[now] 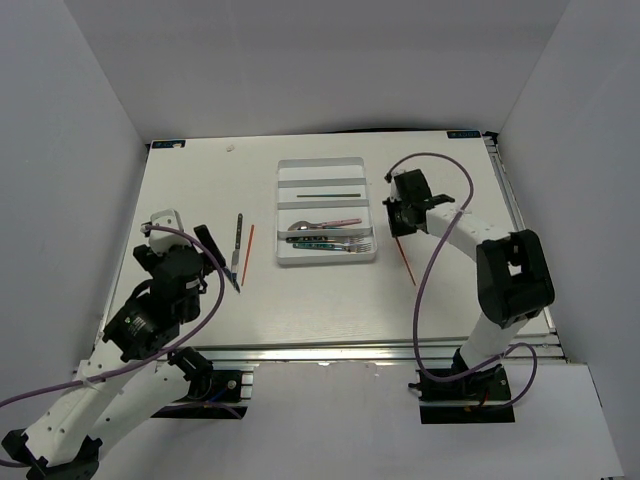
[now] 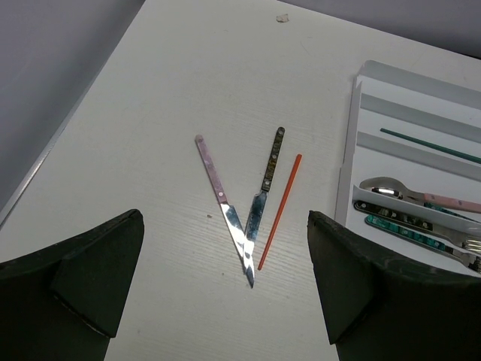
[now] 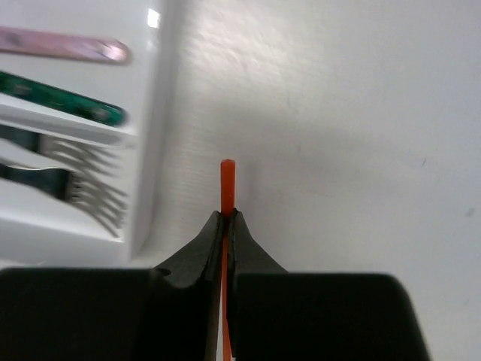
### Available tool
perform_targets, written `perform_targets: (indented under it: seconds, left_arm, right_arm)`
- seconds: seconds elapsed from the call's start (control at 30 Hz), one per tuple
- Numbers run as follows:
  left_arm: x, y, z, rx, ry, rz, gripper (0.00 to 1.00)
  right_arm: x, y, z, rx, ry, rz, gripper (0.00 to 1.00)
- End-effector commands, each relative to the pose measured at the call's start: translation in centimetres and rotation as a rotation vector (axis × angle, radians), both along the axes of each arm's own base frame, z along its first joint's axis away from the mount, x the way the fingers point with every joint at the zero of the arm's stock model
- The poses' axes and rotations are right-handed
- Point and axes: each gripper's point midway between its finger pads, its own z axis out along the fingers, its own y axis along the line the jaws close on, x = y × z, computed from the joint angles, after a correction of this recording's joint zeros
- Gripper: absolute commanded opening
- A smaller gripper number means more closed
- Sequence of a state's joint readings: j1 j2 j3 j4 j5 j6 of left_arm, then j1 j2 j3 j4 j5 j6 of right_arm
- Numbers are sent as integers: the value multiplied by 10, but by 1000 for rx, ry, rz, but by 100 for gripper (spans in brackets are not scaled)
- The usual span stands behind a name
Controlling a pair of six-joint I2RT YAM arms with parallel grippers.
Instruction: Sort the eating utensils into containers
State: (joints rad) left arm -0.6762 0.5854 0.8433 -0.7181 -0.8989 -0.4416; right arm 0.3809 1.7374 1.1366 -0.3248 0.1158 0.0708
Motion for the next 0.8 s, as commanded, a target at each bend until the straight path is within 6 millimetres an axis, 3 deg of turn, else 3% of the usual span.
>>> perform_targets:
  seconds: [0.0, 0.03, 0.07, 0.13, 0.17, 0.2, 0.23, 0.27, 0.3, 0.4, 0.57, 0.77]
  left_arm:
    - [0, -1, 1, -14, -13, -8, 98]
    - [0, -1, 1, -14, -15, -7, 98]
    - [-1, 0, 2, -19, -21, -3, 98]
    - [-1, 1, 2, -22, -26, 0, 98]
    - [-2, 2, 3, -27, -32, 0, 98]
    - [-3, 2, 4, -30, -37, 1, 98]
    - [-3, 3, 5, -34, -42, 1, 98]
    - [-4, 4, 5, -36, -46, 1, 98]
    - [-5, 4, 6, -39, -50, 2, 98]
    - [-5, 4, 6, -42, -52, -2, 98]
    - [-3, -1, 4, -39, -44, -24, 98]
    - [0, -6, 0, -31, -28, -43, 98]
  right_arm:
    - [36, 52, 87, 120, -247, 275, 0]
    - [37, 73, 93, 110, -286, 418, 0]
    - [48, 89, 118, 105, -353, 498, 0]
    - [50, 116, 109, 57, -341, 696, 0]
    - [64, 132, 139, 60, -413, 759, 0]
    - [70, 144, 124, 53, -388, 819, 0]
    - [68, 161, 126, 76, -398, 899, 0]
    - [74, 171, 141, 41, -463, 1002, 0]
    - [77, 181, 126, 32, -456, 1064, 0]
    - [79, 215, 117, -20, -538, 1252, 0]
    - [100, 238, 107, -71, -583, 1345, 0]
    - [116, 244, 81, -131, -631, 1402, 0]
